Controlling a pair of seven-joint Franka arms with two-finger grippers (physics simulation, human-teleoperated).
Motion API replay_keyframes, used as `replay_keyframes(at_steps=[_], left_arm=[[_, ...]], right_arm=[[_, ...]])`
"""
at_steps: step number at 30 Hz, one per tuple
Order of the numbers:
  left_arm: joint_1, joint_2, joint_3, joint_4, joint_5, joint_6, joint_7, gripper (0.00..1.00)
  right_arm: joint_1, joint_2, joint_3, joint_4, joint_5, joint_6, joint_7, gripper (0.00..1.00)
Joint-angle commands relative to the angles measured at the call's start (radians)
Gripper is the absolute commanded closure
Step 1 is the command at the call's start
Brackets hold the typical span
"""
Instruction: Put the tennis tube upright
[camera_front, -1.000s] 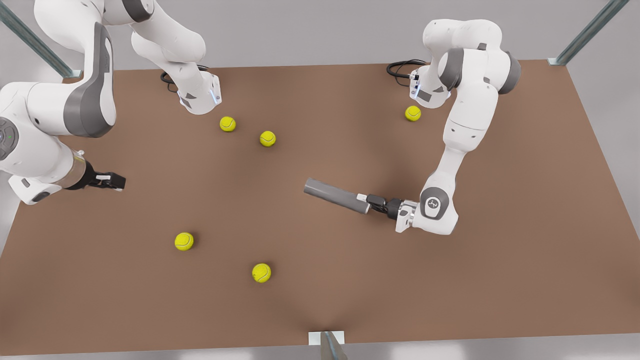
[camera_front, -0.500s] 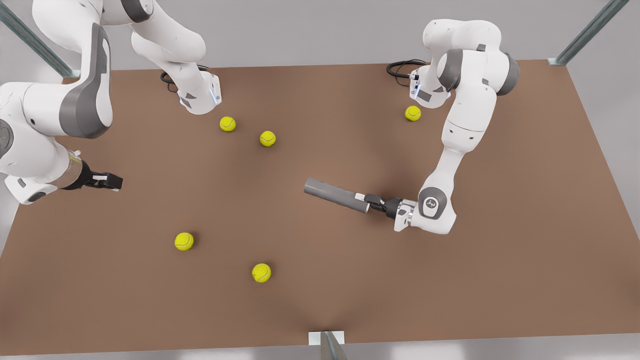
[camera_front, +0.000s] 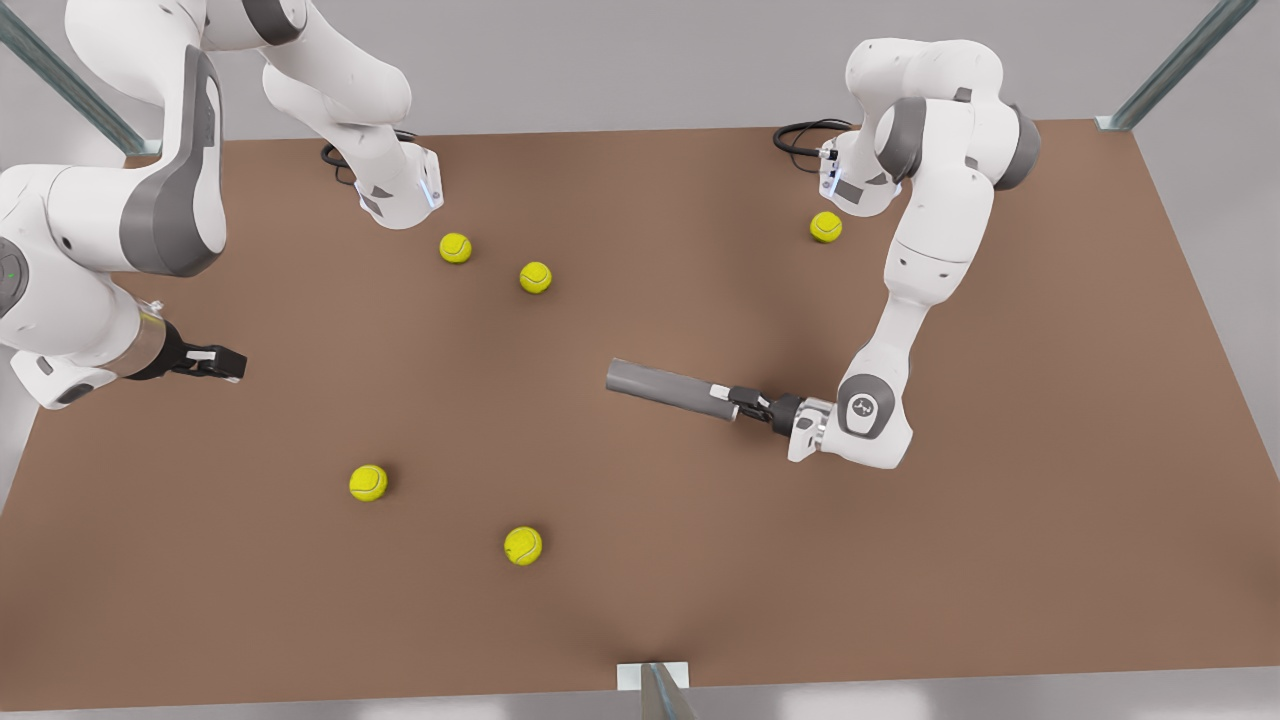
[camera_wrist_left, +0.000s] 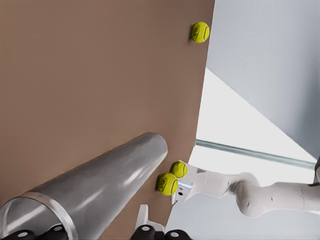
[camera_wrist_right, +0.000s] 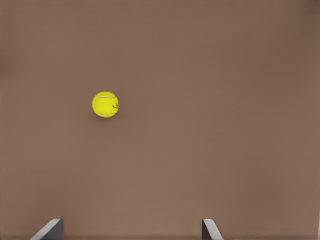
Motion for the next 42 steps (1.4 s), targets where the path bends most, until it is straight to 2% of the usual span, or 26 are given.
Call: replay_keyframes(at_steps=[1, 14, 24, 42], left_arm=[[0.0, 0.0, 0.0, 0.0, 0.003, -0.002, 0.0, 0.52], [0.002, -0.014, 0.001, 0.0, 0.019, -0.031, -0.012, 0.63], [0.002, -0.02, 0.002, 0.0, 0.036, -0.047, -0.017, 0.78], [0.009, -0.087, 0.015, 0.0, 0.138, -0.073, -0.097, 0.79]], right_arm=[[0.0, 0.0, 0.0, 0.0, 0.0, 0.0, 0.0, 0.0], [0.008, 0.0, 0.0, 0.0, -0.002, 0.0, 0.0, 0.0], [0.008, 0.0, 0.0, 0.0, -0.002, 0.0, 0.0, 0.0], [0.008, 0.0, 0.002, 0.002, 0.0, 0.0, -0.002, 0.0]])
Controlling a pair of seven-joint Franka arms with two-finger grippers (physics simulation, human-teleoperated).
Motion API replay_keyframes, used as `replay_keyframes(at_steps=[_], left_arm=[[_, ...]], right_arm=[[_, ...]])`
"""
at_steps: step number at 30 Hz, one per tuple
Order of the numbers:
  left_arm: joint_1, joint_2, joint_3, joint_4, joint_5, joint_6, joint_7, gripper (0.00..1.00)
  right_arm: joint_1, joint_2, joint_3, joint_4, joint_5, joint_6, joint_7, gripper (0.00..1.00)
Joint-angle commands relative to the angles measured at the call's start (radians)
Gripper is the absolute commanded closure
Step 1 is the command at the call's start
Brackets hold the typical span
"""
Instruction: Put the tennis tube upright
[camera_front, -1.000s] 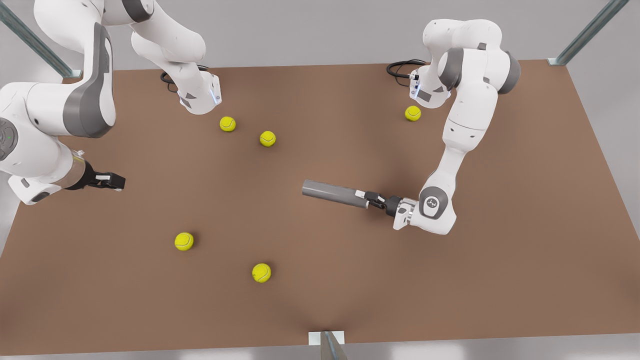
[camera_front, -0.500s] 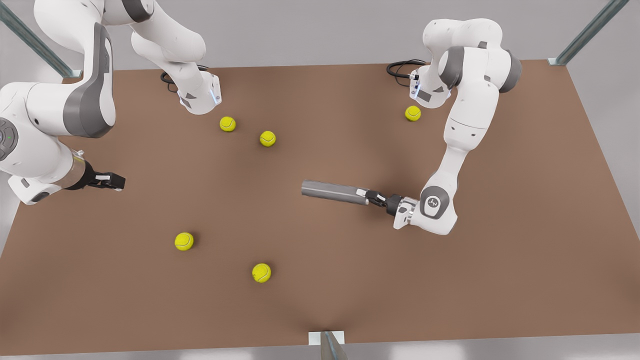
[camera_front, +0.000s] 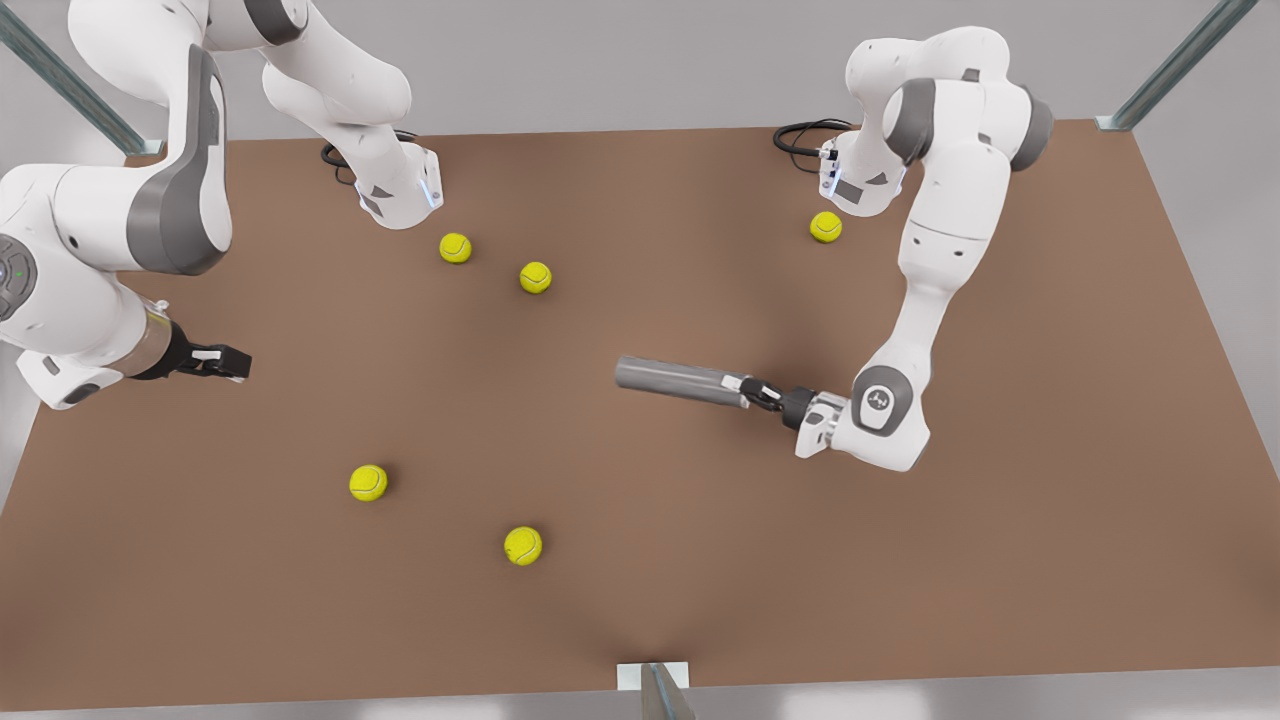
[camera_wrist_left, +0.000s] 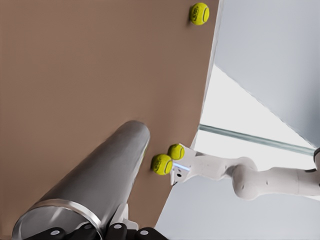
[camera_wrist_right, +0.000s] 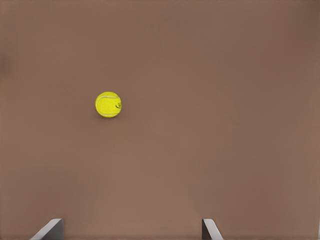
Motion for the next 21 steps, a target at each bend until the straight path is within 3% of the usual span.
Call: replay_keyframes(at_steps=[1, 11, 21], left_arm=[[0.001, -0.004, 0.0, 0.0, 0.046, 0.0, -0.002, 0.79], [0.022, -0.104, 0.041, 0.005, 0.134, -0.003, -0.094, 0.79], [0.025, -0.233, 0.078, 0.069, 0.394, 0.017, -0.198, 0.79]], right_arm=[[0.001, 0.0, 0.001, 0.0, 0.0, 0.0, 0.001, 0.0], [0.001, 0.0, 0.001, 0.0, 0.005, 0.0, -0.001, 0.0], [0.021, 0.003, 0.002, 0.008, 0.002, 0.003, 0.002, 0.0]])
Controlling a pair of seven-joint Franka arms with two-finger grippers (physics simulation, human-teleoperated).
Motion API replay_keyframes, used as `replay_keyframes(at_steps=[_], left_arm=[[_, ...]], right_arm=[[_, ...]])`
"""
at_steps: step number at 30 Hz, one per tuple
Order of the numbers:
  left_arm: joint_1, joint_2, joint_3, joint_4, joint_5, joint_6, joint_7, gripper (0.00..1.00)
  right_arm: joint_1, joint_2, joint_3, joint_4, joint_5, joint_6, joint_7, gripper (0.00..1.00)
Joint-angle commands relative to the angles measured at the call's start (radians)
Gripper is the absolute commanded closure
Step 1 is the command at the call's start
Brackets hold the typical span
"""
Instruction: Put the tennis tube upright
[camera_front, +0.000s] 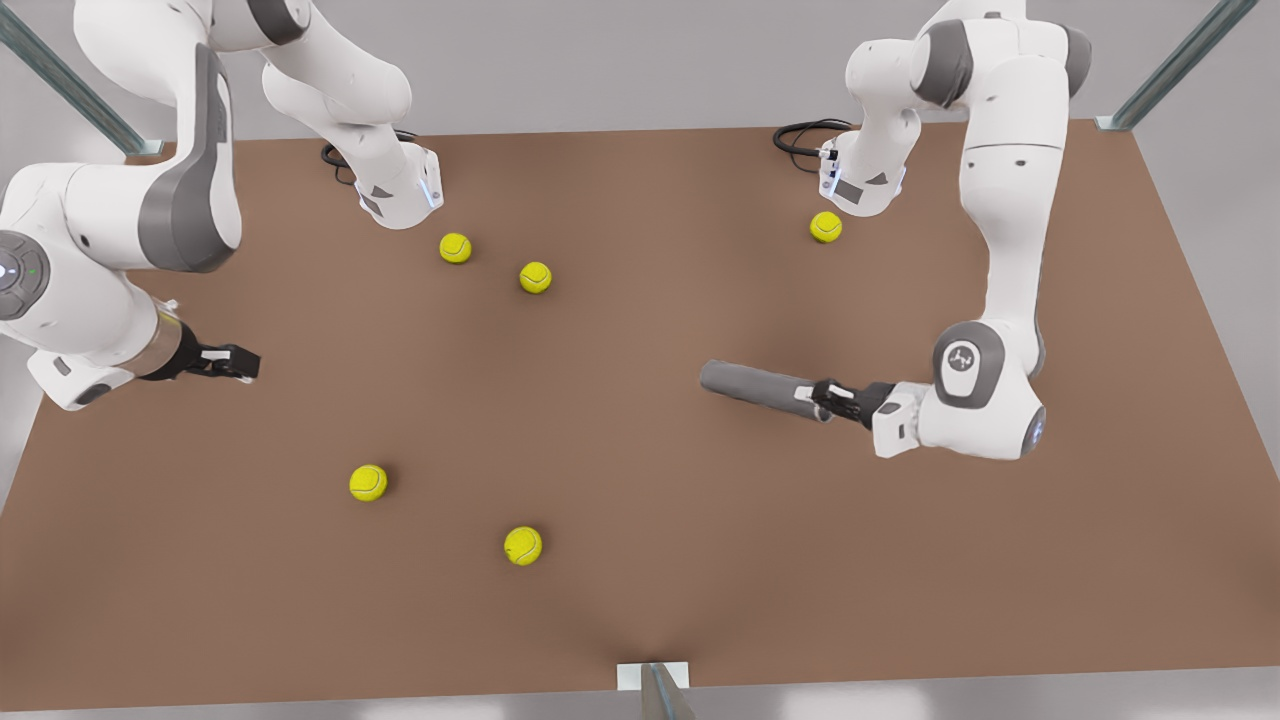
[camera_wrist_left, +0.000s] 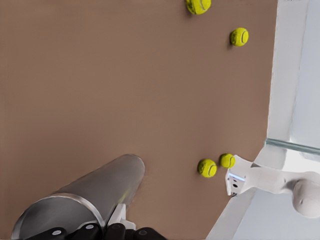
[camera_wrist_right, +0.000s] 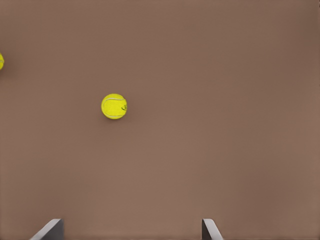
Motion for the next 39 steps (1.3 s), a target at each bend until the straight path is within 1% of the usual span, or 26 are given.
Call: replay_keyframes(at_steps=[1, 4, 7, 14, 18, 19, 27, 32, 39], left_arm=[[0.001, 0.0, 0.0, 0.009, 0.107, -0.001, -0.004, 0.79], [0.002, -0.029, 0.0, 0.032, 0.191, 0.0, -0.01, 0.79], [0.002, -0.048, 0.0, 0.035, 0.232, 0.0, -0.019, 0.79], [0.008, -0.089, -0.002, 0.04, 0.392, 0.091, -0.019, 0.79], [0.008, -0.109, 0.0, 0.043, 0.443, 0.111, -0.019, 0.79], [0.008, -0.118, -0.002, 0.043, 0.489, 0.112, -0.019, 0.79], [0.024, -0.152, -0.002, 0.041, 0.648, 0.128, -0.05, 0.79], [0.024, -0.151, -0.002, 0.041, 0.706, 0.126, -0.122, 0.79], [0.024, -0.137, -0.003, 0.037, 0.705, 0.14, -0.145, 0.79]], right_arm=[[0.0, 0.0, -0.001, 0.0, 0.0, 0.0, 0.0, 0.0], [0.003, 0.0, 0.001, 0.0, 0.004, -0.002, -0.002, 0.0], [0.002, 0.0, 0.001, -0.002, 0.004, -0.002, -0.003, 0.0], [0.002, 0.0, -0.001, 0.0, 0.001, -0.003, -0.003, 0.0], [-0.002, 0.0, -0.001, 0.0, 0.0, -0.003, -0.003, 0.0], [-0.002, 0.0, -0.001, 0.0, 0.001, -0.003, -0.002, 0.0], [-0.002, 0.0, -0.001, 0.0, 0.0, -0.002, 0.0, 0.0], [0.0, 0.0, -0.001, 0.0, 0.009, -0.002, -0.002, 0.0], [0.025, 0.0, 0.002, 0.0, 0.014, -0.002, 0.0, 0.0]])
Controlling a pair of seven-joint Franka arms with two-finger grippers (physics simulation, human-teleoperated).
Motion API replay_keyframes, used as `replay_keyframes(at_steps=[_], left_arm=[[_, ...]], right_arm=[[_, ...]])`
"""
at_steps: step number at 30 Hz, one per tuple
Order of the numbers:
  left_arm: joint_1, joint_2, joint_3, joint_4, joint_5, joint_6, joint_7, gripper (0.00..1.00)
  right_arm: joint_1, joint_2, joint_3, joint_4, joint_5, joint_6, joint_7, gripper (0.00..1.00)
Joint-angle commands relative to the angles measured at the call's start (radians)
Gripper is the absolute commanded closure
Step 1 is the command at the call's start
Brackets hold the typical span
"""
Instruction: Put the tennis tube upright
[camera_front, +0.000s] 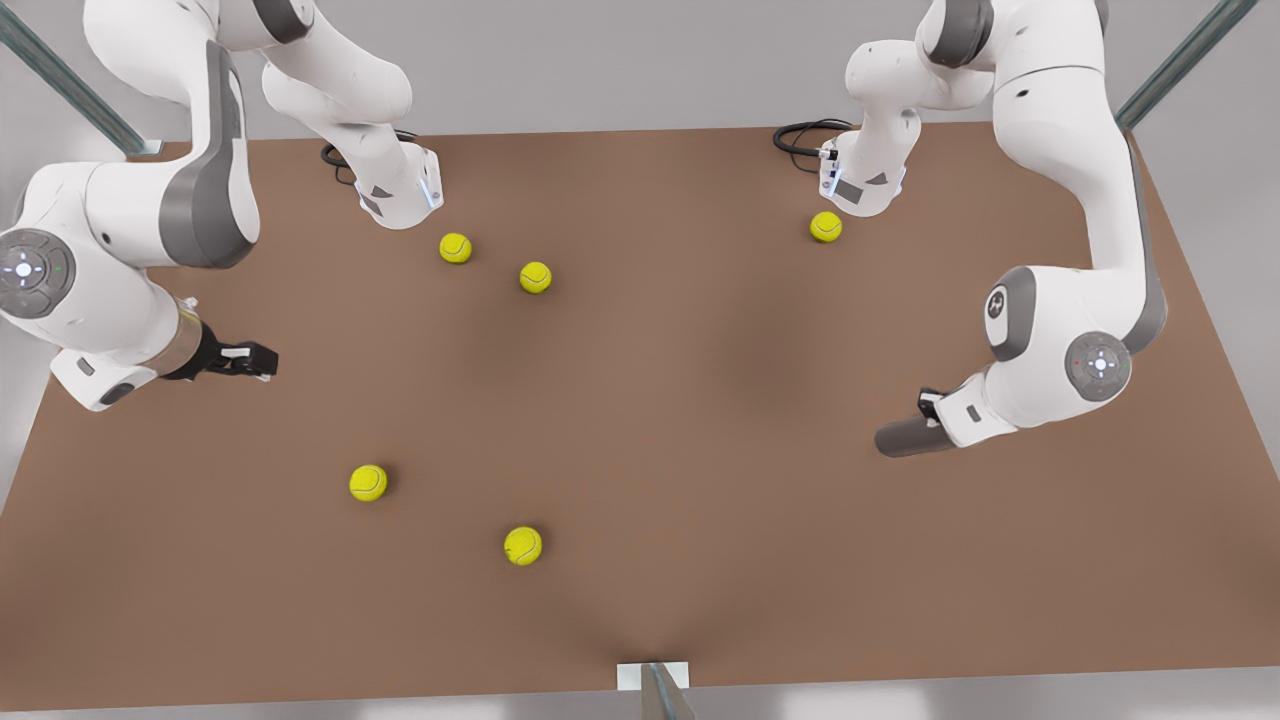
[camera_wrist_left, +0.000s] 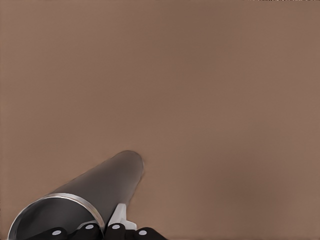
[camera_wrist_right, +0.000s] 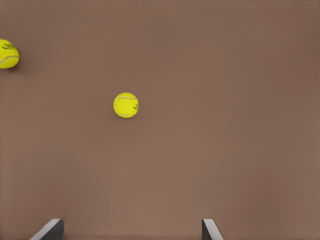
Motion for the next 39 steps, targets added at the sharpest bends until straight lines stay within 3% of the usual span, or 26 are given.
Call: replay_keyframes(at_steps=[1, 13, 16, 17, 39], left_arm=[[0.0, 0.002, 0.0, -0.002, -0.002, 0.0, -0.002, 0.79], [0.0, 0.034, 0.0, -0.011, -0.004, 0.034, -0.014, 0.78], [0.0, 0.034, 0.0, -0.011, -0.004, 0.035, -0.014, 0.12], [0.0, 0.034, -0.002, -0.011, -0.004, 0.034, -0.014, 0.01], [-0.011, -0.008, -0.006, -0.011, -0.001, -0.001, -0.051, 0.0]], right_arm=[[0.002, 0.001, 0.0, -0.002, 0.0, 0.0, 0.0, 0.0], [0.014, -0.001, -0.001, 0.0, -0.009, -0.006, 0.0, 0.0], [0.014, -0.001, -0.001, 0.0, -0.011, -0.003, 0.001, 0.0], [0.014, -0.001, -0.001, 0.0, -0.011, -0.003, 0.003, 0.0], [0.013, -0.001, -0.001, 0.0, -0.015, -0.003, 0.001, 0.0]])
